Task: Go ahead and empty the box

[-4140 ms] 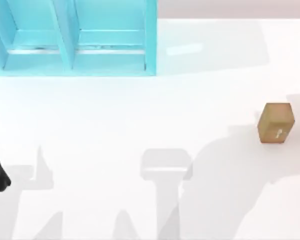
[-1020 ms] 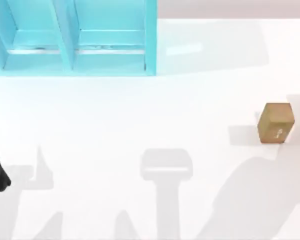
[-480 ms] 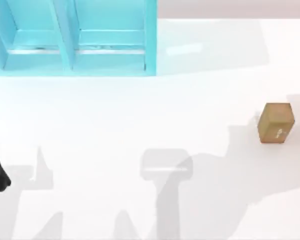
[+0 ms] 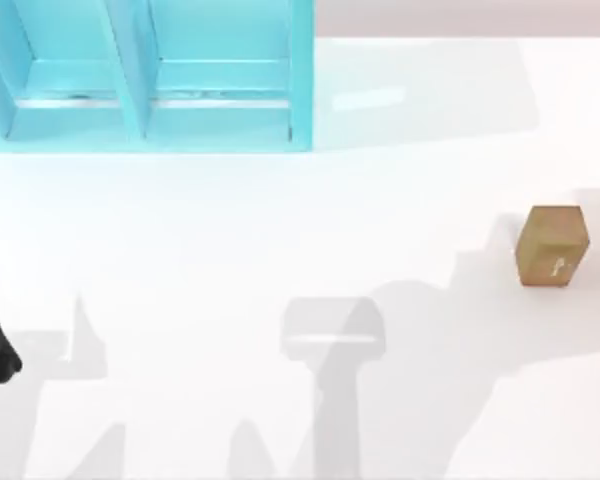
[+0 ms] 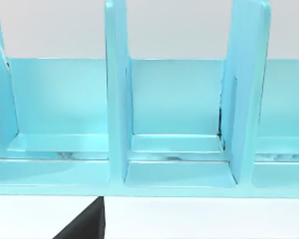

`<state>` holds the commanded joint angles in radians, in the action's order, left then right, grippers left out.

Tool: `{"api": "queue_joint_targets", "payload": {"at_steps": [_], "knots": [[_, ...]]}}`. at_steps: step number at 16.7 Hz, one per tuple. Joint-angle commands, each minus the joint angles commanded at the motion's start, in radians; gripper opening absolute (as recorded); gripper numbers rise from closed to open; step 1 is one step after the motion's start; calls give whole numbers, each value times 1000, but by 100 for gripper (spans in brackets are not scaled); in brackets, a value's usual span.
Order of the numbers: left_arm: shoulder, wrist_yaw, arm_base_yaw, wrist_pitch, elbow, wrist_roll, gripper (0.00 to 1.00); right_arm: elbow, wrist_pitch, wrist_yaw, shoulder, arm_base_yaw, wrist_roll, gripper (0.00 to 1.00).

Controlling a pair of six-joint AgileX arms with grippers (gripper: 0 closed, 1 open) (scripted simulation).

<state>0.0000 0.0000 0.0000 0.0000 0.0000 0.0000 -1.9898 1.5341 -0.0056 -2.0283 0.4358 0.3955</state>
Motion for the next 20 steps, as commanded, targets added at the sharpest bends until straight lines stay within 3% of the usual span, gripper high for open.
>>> {"api": "queue_joint_targets", "payload": {"at_steps": [3,6,16,20], "knots": [[0,0,0,0,0,0,100,34,-14,2,13,-34,-35,0],[0,0,0,0,0,0,100,143,-65,4,62,-156,-157,0],[0,0,0,0,0,0,100,778,-373,2,375,-858,-851,0],[0,0,0,0,0,0,100,922,-457,5,463,-1002,-995,0]]}}
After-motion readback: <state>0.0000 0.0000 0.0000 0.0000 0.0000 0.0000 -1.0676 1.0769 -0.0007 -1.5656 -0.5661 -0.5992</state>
